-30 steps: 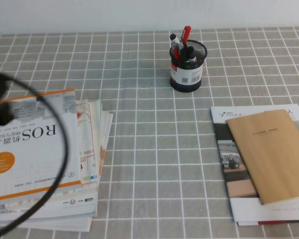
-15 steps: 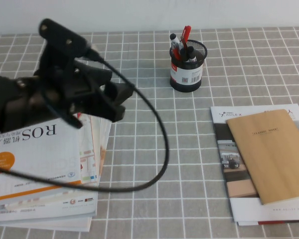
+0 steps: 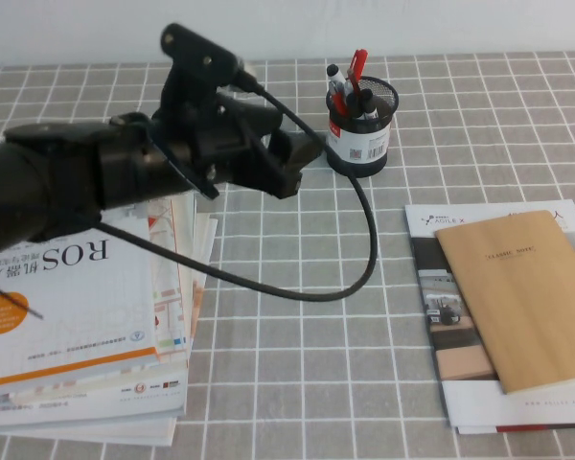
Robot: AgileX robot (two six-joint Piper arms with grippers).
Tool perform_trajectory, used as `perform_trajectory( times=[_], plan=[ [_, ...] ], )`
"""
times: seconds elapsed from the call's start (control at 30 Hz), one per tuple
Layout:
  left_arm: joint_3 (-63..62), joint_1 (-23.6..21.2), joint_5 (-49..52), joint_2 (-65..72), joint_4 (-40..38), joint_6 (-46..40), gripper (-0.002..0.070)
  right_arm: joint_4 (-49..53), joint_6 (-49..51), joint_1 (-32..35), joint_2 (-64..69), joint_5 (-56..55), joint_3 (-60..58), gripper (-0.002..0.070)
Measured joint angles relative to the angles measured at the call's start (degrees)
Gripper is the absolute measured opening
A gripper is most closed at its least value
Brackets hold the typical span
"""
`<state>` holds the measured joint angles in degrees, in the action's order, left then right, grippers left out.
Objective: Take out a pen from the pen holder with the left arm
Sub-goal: 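Take a marker out of the pen holder and lay it on the table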
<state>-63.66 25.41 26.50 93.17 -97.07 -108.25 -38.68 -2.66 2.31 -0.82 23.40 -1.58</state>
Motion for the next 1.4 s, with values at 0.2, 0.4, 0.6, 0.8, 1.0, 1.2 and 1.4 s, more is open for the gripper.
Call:
perform_trajectory(
  times=[0.2, 0.4, 0.6, 0.8, 1.0, 1.2, 1.4],
  plan=[
    [-6.34, 0.00, 1.57, 1.27, -0.22, -7.73, 0.0430, 0.00, 0.00, 0.00, 0.00, 0.00, 0.00, -0.0013],
    [-12.41, 0.00, -15.35, 1.27, -0.92, -3.89, 0.0384, 0.00, 0.00, 0.00, 0.00, 0.00, 0.00, -0.0013],
    [-12.83, 0.00, -27.35, 1.39, -2.10, 5.66, 0.0368, 0.00, 0.00, 0.00, 0.00, 0.00, 0.00, -0.0013],
    [-12.83, -2.01, -26.91, 2.42, -2.34, 13.61, 0.0367, 0.00, 0.00, 0.00, 0.00, 0.00, 0.00, -0.0013],
    [-12.83, -5.73, -19.00, 4.97, 1.13, 18.05, 0.0314, 0.00, 0.00, 0.00, 0.00, 0.00, 0.00, -0.0013],
    [-12.83, -6.11, -7.17, 5.40, 27.82, 35.13, 0.0207, 0.00, 0.00, 0.00, 0.00, 0.00, 0.00, -0.0013],
    [-12.83, -6.11, 13.05, 5.40, 56.65, 45.92, 0.0117, 0.00, 0.00, 0.00, 0.00, 0.00, 0.00, -0.0013]
  ],
)
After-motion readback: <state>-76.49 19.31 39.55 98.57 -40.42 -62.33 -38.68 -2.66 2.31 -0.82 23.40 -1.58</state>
